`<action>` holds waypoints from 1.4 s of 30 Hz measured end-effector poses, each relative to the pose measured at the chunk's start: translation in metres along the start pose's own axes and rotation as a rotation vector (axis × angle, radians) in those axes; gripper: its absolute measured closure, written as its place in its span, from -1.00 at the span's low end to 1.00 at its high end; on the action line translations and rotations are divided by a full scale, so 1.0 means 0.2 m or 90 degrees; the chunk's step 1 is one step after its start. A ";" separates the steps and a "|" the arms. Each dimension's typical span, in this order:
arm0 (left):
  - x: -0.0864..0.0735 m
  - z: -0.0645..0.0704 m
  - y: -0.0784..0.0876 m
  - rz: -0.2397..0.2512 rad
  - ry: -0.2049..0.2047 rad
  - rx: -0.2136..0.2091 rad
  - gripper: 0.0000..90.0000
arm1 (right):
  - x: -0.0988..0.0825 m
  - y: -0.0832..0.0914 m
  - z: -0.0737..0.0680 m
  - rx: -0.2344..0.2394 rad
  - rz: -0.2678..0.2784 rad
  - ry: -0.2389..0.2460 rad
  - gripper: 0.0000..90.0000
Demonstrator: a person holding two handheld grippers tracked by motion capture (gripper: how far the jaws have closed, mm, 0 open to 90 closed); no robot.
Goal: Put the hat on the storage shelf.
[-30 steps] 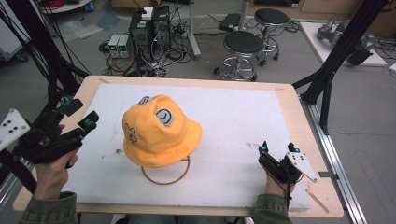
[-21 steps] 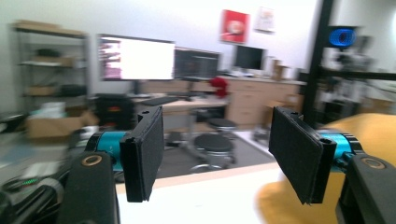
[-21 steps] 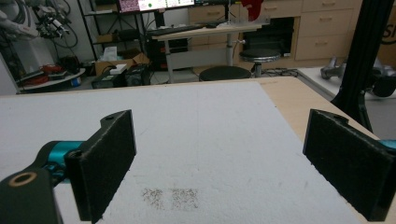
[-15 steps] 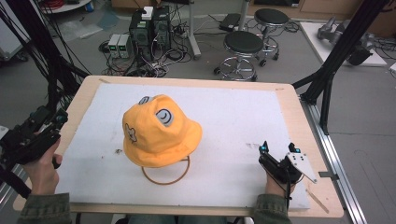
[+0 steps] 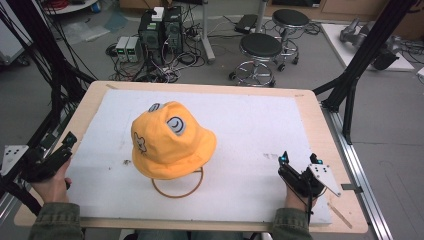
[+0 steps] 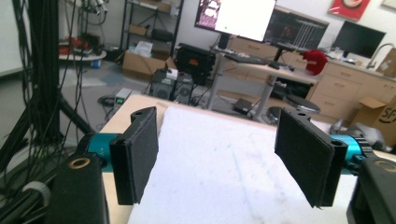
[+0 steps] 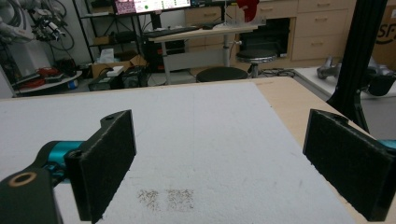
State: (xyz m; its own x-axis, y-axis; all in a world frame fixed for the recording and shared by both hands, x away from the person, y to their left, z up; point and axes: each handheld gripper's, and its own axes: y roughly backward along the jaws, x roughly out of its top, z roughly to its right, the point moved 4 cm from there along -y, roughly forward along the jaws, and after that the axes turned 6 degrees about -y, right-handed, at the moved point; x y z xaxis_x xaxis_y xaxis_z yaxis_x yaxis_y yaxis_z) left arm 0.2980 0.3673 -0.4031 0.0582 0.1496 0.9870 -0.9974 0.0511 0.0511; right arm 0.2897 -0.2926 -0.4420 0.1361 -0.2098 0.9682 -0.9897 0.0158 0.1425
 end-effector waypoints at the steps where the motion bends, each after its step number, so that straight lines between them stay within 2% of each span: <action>1: -0.03 0.00 0.00 -0.004 -0.006 0.006 -0.34 | 0.00 0.00 0.00 0.000 0.000 0.000 -0.81; 5: -0.08 0.01 0.00 -0.006 -0.037 0.015 -0.35 | 0.00 0.00 0.00 0.000 -0.001 0.000 -0.81; 6: -0.11 0.02 -0.01 -0.012 -0.061 0.022 -0.38 | 0.00 0.00 0.00 0.000 0.000 -0.001 -0.81; 11: -0.16 0.04 -0.03 -0.022 -0.090 0.022 -0.41 | 0.00 0.00 0.00 0.001 0.000 -0.001 -0.81; 13: -0.19 0.06 -0.03 -0.029 -0.119 0.027 -0.42 | 0.00 0.00 0.00 0.002 -0.002 0.000 -0.81; 18: -0.21 0.08 -0.04 -0.038 -0.141 0.027 -0.44 | 0.00 0.00 0.00 0.003 -0.002 0.003 -0.81; 30: -0.21 0.11 -0.03 -0.043 -0.143 0.013 -0.44 | -0.01 -0.01 -0.01 0.006 -0.004 0.003 -0.81; 42: -0.21 0.09 -0.02 -0.040 -0.136 0.019 -0.43 | -0.01 -0.02 -0.02 0.008 -0.005 0.008 -0.81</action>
State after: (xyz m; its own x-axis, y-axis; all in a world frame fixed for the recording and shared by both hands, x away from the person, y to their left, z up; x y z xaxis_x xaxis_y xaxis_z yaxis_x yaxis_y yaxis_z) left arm 0.2983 0.3430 -0.4414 0.1135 -0.0660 0.9913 -0.9930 0.0238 0.1153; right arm 0.2936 -0.2894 -0.4431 0.1438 -0.1982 0.9696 -0.9891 0.0024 0.1472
